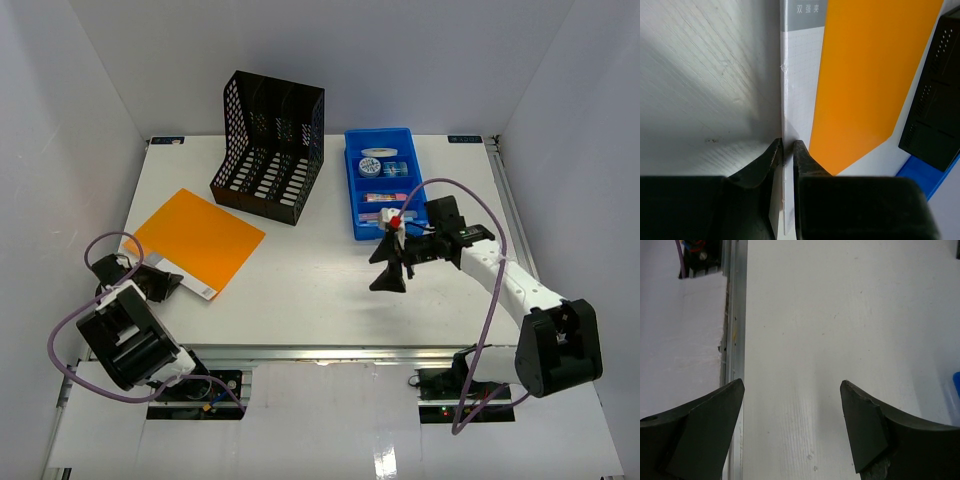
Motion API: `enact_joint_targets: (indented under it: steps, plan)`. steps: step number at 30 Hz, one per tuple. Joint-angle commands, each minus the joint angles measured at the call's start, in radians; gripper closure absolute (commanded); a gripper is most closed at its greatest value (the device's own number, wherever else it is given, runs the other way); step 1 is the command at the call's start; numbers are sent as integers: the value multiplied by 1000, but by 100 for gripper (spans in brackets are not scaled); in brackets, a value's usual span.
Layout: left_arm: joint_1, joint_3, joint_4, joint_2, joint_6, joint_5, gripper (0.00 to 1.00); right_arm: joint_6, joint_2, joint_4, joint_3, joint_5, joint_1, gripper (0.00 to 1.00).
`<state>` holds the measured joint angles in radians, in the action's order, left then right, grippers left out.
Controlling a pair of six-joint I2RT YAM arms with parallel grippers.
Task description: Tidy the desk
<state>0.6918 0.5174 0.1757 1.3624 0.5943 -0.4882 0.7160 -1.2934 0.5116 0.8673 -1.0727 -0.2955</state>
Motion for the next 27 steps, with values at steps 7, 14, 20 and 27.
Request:
enact_joint_targets:
  steps: [7, 14, 20, 27]
  plan:
    - [0, -54, 14, -65, 3, -202, 100, -47, -163, -226, 114, 592, -499, 15]
    - [-2, -57, 41, -92, 19, -253, 100, -96, -439, -472, 333, 867, -779, 8]
    - [-2, -60, 41, -88, 27, -292, 100, 15, -579, -627, 412, 845, -893, 2]
    - [-3, -53, 36, -75, 37, -330, 100, 236, -656, -844, 362, 857, -955, 7]
